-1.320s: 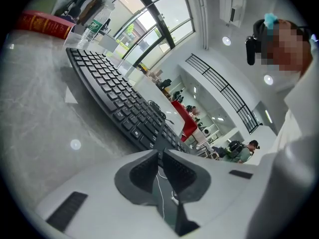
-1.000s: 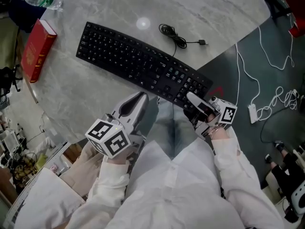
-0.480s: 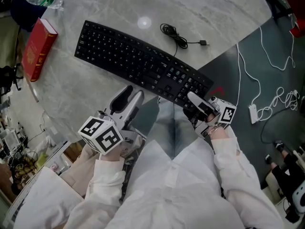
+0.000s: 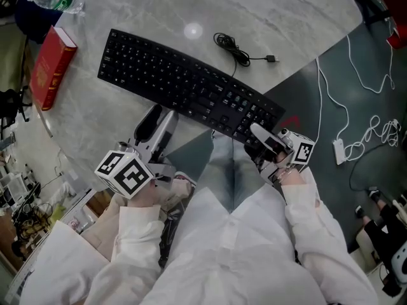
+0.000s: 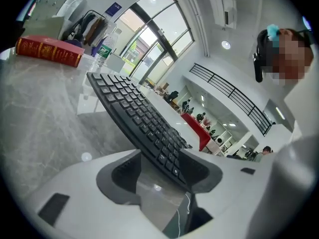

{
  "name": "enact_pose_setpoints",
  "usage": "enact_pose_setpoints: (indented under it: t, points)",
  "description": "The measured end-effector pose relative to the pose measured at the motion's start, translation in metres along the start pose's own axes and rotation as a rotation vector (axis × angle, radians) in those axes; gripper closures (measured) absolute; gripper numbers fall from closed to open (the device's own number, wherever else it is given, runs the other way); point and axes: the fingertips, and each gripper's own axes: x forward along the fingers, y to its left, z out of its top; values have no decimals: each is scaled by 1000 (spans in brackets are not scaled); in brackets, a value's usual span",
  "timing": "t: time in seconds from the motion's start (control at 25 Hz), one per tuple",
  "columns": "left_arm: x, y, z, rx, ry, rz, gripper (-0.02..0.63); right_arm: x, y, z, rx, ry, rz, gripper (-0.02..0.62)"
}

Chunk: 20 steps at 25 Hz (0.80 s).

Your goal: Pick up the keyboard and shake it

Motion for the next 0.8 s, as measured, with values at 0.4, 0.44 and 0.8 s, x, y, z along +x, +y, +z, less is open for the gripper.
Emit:
enact_pose_setpoints:
  t: [0.4, 0.44, 0.8]
  points:
    - [6, 12, 15, -69, -59, 6, 365, 2, -1, 0, 18, 2, 29, 506]
    - [7, 14, 16, -73, -60, 6, 363, 1, -2, 0, 21, -1, 29, 505]
    - [14, 24, 27, -100, -80, -3, 362, 0, -6, 0, 29, 6, 54, 503]
